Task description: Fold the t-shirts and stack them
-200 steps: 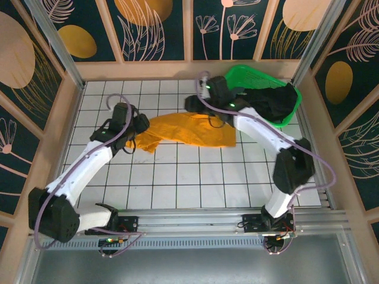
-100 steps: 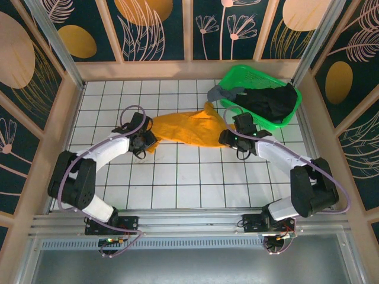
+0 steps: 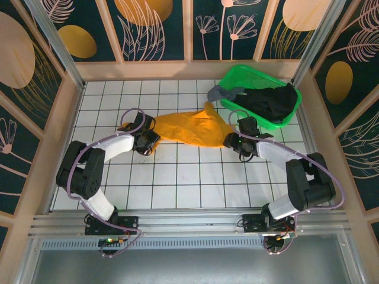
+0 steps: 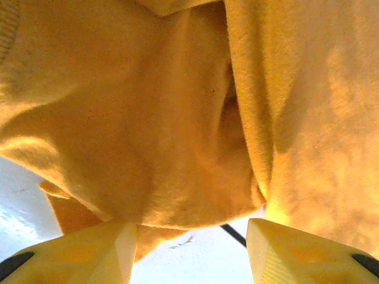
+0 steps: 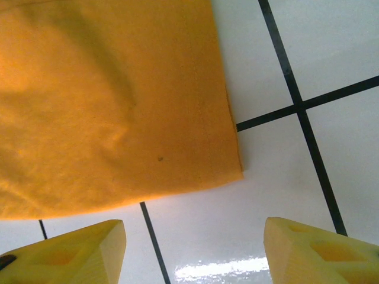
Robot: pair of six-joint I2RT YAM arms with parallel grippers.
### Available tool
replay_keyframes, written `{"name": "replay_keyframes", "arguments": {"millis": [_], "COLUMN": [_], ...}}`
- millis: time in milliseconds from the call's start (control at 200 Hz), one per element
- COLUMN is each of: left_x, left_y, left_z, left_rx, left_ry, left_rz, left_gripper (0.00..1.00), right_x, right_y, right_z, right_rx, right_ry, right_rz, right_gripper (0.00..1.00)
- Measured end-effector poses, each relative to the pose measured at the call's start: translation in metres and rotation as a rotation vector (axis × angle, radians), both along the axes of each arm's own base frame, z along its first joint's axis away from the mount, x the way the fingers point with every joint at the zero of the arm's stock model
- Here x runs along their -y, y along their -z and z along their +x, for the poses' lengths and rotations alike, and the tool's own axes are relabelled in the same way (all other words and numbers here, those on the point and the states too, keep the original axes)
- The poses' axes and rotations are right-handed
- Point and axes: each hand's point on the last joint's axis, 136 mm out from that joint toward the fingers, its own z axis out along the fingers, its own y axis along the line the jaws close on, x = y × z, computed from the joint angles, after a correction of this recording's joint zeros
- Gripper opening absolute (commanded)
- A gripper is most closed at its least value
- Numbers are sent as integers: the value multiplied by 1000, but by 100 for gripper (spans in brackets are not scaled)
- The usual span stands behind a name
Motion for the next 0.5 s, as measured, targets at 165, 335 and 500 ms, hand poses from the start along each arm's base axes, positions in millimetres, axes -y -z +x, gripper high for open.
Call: {"name": "replay_keyframes", "arguments": {"millis": [165, 335, 500], "left_x": [3, 5, 7], "left_y": [-6, -10, -7], "left_z": [0, 0, 1], "left_rx": [-15, -23, -46], "left_ry": [-68, -123, -158], "left_rz": [-55, -95, -117], "left_gripper": [49, 49, 41], "right_x": [-2, -6, -8], "right_y": [10, 21, 20], "right_z": [0, 2, 10], "right_rx": [-26, -51, -50], "right_ry": [11, 12, 26], "right_rz": [10, 24, 36], "right_gripper": [64, 57, 49]}}
